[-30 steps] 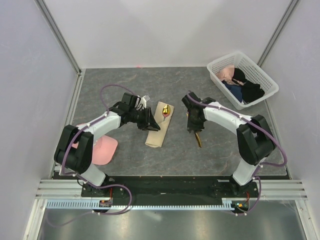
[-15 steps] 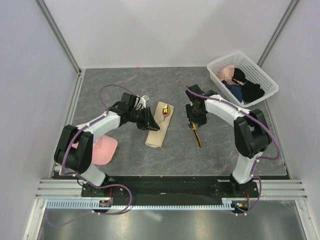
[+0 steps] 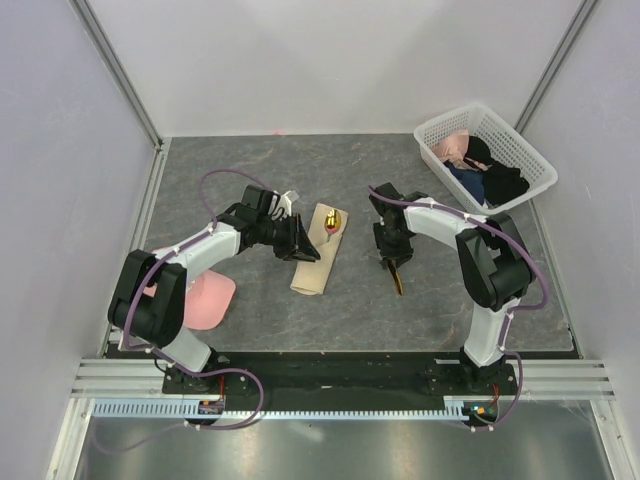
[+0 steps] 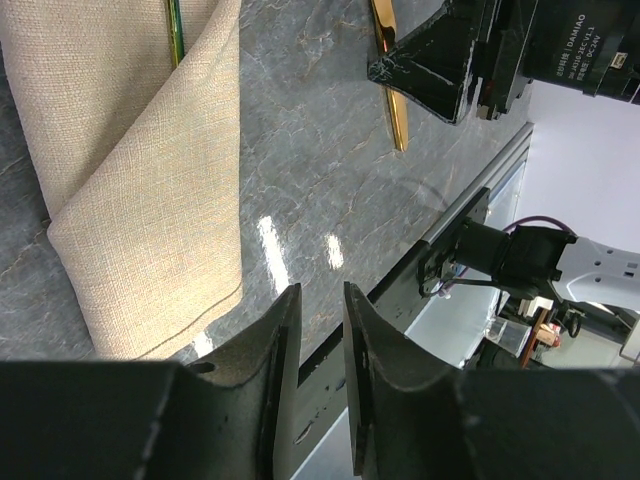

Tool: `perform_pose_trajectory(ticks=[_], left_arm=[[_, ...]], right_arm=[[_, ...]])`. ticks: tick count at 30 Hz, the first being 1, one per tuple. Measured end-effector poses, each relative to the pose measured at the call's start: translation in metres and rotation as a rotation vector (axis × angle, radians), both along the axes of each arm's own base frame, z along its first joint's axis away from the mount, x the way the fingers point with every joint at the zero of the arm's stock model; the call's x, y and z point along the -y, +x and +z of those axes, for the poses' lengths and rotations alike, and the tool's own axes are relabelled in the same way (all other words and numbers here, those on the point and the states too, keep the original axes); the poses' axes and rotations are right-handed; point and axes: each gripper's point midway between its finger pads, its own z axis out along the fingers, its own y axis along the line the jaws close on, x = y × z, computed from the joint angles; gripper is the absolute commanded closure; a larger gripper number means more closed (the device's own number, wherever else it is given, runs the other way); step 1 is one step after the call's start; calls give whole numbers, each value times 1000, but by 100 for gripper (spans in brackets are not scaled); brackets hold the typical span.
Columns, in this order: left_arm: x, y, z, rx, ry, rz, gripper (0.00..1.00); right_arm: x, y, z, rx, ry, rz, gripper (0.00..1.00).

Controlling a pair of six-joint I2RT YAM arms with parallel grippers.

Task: Fold the napkin into a case and place the utensils inside
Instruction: Pick up the knife from the center of the board.

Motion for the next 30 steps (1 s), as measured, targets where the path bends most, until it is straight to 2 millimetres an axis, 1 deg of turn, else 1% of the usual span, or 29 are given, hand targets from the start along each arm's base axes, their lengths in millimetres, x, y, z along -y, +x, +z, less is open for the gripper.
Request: perform_pose_trajectory(ticks=[2,4,5,7,8,11,12,15,18,19,22,26,27,30], left_arm=[[0,0,0,0,0,0,68],[0,0,0,0,-1,0,67],[0,0,0,0,-1,0,67],[0,0,0,0,-1,-1,65],[0,0,0,0,-1,-2,64],[2,-2,0,1,-2,-9,60],[4,-3,0,1,-2,-15,58],[13,-7,2,4,-3,-42,54],[24,-6,4,10,-7,-68,52],[30,-7,5,13,-9,-86,52],[41,-8,7,19,-13,-112,50],[55,-11,7,9,-26,-155,47],[56,-12,6,5,-26,-161,43],[61,-18,0,-12,-20,-179,42]], right_arm=[[0,1,0,6,-12,-6,59],[-2,0,-1,9,-18,-9,68],[-2,1,-1,9,-20,-10,78],[-5,1,-1,9,-18,-18,91],[-6,1,-1,8,-19,-16,100],[-7,0,0,-2,-28,-36,100],[-7,0,0,-5,-23,-47,100],[-9,-1,1,-13,-8,-88,100],[-12,-1,2,-27,26,-149,100],[-17,-1,3,-32,50,-167,100],[-34,0,8,-44,135,-216,100],[-52,6,24,-22,240,-264,100],[-55,7,29,-13,262,-274,100],[-61,10,38,-1,307,-297,100]])
